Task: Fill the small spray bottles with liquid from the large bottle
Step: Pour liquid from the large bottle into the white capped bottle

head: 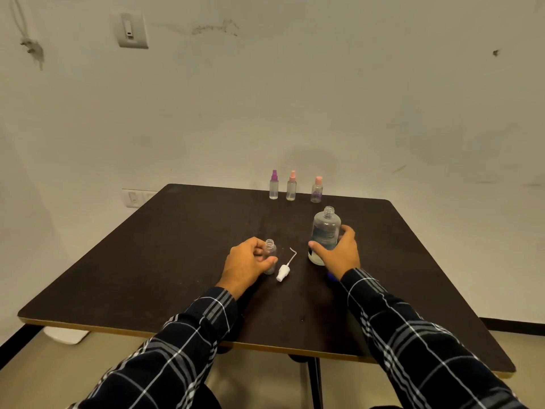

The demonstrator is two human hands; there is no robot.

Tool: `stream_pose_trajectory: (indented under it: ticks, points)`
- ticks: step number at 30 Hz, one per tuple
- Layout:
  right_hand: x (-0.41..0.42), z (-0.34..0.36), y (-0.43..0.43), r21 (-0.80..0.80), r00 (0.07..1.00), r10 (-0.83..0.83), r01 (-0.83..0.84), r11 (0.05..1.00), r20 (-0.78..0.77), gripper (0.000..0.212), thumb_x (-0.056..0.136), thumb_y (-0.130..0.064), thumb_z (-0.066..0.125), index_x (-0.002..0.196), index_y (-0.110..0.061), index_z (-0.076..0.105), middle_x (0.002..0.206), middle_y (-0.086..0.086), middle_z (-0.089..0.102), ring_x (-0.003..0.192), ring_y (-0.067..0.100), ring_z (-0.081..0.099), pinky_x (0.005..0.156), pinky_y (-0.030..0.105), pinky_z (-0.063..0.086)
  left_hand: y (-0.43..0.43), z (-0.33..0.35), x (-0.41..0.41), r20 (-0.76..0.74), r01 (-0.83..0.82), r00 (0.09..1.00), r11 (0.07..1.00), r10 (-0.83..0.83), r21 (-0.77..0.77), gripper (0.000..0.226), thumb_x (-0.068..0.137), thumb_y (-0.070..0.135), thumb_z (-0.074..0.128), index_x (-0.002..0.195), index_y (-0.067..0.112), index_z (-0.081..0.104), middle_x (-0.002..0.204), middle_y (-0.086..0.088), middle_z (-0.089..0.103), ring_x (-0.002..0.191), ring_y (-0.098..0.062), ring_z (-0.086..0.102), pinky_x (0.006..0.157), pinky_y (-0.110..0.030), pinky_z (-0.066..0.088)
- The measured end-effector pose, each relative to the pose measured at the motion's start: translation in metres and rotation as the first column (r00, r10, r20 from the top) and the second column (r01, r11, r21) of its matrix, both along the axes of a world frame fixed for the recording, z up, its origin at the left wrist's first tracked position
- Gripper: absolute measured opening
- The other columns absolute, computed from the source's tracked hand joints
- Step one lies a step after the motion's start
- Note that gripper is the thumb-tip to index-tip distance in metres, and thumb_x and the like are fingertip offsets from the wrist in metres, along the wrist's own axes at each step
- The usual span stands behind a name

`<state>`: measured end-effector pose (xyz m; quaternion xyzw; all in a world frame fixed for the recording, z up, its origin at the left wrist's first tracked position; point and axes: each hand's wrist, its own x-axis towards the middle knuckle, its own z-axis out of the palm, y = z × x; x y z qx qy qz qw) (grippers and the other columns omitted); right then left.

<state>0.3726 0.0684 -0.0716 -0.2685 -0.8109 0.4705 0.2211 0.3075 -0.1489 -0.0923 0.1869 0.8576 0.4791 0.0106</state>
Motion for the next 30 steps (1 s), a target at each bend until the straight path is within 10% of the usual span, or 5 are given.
stream_pose_trajectory:
  ticks: [8, 30]
  points:
    - [-0.012, 0.008, 0.009, -0.042, 0.993, 0.118, -0.119, 0.992, -0.008, 0.076, 0.078, -0.022, 0.083, 0.139, -0.02, 0.039, 0.136, 0.006, 0.056, 0.123, 0.027, 0.055, 0.104, 0.038, 0.043, -0.001, -0.001, -0.004, -0.005, 0.003, 1.0, 1.0, -0.003, -0.017, 0.029, 0.082, 0.032, 0.084, 0.104, 0.031, 0.066, 0.096, 0.014, 0.071, 0.084, 0.002, 0.069, 0.081, -0.019, 0.056]
    - [-0.029, 0.017, -0.013, 0.568, 0.919, 0.244, -0.384, 0.728, 0.308, 0.072, 0.082, -0.02, 0.077, 0.14, -0.04, 0.039, 0.138, 0.001, 0.046, 0.129, 0.028, 0.043, 0.104, 0.059, 0.043, 0.0, -0.004, -0.005, -0.013, -0.001, 1.0, 1.0, 0.002, 0.004, 0.027, 0.079, 0.032, 0.086, 0.098, 0.034, 0.067, 0.09, 0.015, 0.072, 0.078, 0.004, 0.07, 0.083, -0.025, 0.059]
